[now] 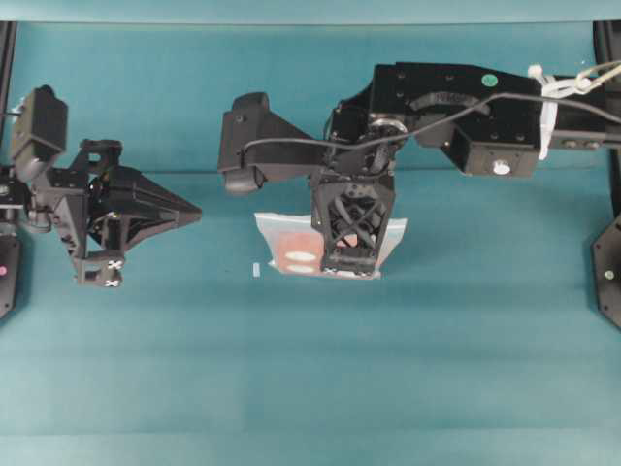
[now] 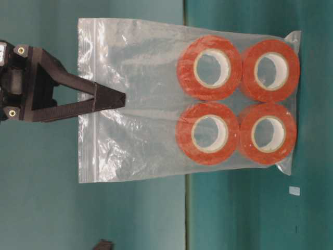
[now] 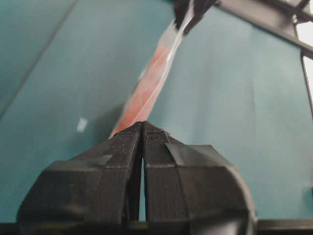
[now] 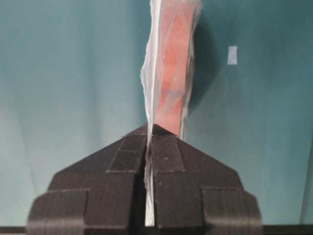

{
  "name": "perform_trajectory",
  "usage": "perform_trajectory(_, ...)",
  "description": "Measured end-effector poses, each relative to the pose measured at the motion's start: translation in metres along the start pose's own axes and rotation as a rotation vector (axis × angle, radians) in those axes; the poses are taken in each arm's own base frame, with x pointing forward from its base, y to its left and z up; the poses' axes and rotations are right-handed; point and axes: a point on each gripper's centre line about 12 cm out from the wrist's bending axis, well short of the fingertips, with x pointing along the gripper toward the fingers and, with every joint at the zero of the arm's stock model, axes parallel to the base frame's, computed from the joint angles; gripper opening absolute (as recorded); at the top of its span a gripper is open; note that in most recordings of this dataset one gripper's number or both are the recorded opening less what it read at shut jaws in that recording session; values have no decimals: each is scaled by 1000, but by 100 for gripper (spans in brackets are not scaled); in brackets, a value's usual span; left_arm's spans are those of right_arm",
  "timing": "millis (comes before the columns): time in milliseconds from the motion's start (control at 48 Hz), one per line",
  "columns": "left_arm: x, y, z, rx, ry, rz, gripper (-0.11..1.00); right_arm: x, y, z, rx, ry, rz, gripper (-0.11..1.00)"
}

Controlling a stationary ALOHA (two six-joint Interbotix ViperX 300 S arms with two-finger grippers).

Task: Hand over the clear zip bag and make it stand upright.
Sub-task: 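Open the left gripper and reach it under the hanging bag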

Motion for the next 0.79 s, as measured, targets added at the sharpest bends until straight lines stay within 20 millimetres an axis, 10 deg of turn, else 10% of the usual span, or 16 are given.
perform_trajectory(291,9,-1,4,-125,-21,-9,4,1,0,-1,0,3,-1,1)
perform_trajectory(624,16,1,-8,53,38,5,87,1,-1,-1,-7,2,-6,1)
perform_trajectory(791,30,-4,-30,369,192,-11,81,1,-3,0,-49,3,-32,1)
